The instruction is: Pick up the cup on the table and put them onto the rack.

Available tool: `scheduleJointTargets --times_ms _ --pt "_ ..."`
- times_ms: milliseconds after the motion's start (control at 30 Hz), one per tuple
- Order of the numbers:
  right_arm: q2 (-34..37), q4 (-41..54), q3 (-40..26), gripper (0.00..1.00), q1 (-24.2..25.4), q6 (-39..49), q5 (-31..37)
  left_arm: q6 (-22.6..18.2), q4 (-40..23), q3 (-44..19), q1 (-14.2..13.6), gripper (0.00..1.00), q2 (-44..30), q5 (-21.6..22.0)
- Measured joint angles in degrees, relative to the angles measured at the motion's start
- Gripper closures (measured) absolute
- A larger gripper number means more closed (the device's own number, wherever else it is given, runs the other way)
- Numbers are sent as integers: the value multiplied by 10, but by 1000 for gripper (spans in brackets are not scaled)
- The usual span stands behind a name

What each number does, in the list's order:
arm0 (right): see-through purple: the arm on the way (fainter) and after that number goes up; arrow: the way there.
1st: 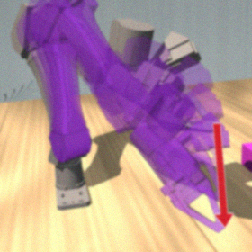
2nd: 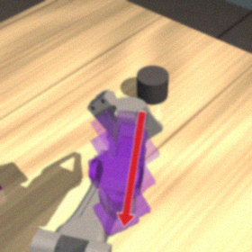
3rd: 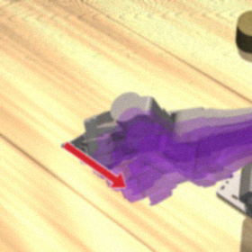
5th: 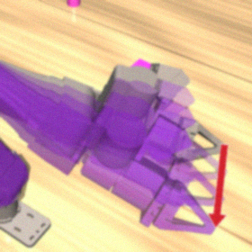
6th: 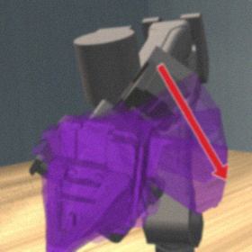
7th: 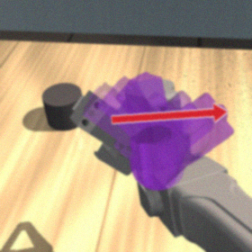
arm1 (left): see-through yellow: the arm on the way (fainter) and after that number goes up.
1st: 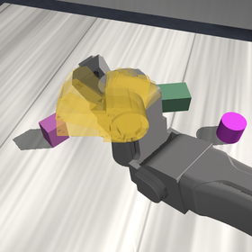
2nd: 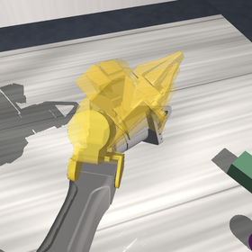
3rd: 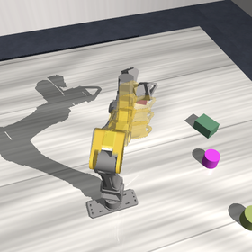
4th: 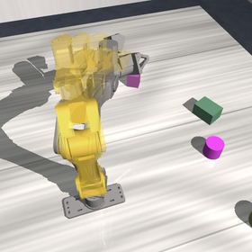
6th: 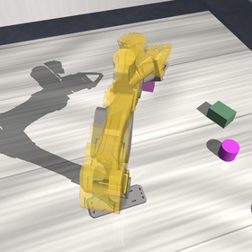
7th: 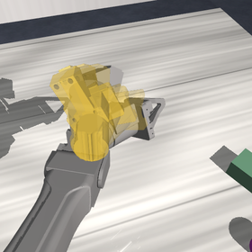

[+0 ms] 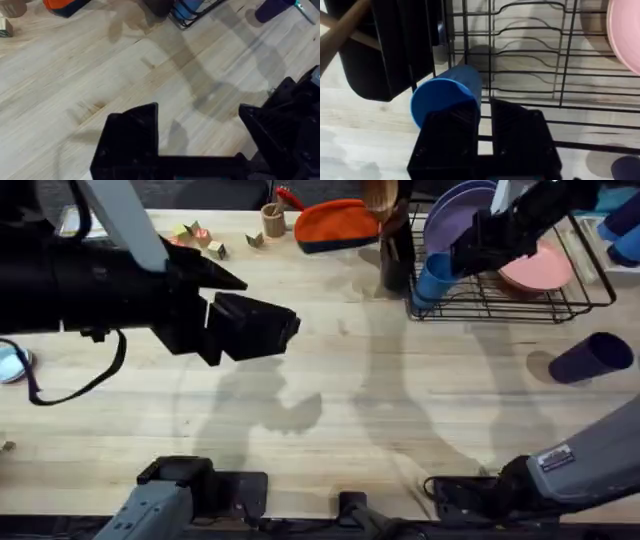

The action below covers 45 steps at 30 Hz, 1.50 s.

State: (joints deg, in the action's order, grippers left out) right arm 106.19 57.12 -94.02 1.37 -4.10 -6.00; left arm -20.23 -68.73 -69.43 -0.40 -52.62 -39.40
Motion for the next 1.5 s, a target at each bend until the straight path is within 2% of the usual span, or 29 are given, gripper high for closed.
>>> scheduleJointTargets --times_ms 267,767,1167,1300,1500 --pt "0 0 0 755 0 -1 0 0 0 0 0 7 0 0" --pt "0 6 -5 705 0 -1 0 0 0 0 0 8 0 0" --pt "0 53 -78 645 0 -2 0 0 0 0 0 8 0 0" --pt "0 82 -94 547 0 3 0 0 0 0 0 7 0 0" --pt "0 165 -155 488 0 20 0 0 0 0 0 7 0 0"
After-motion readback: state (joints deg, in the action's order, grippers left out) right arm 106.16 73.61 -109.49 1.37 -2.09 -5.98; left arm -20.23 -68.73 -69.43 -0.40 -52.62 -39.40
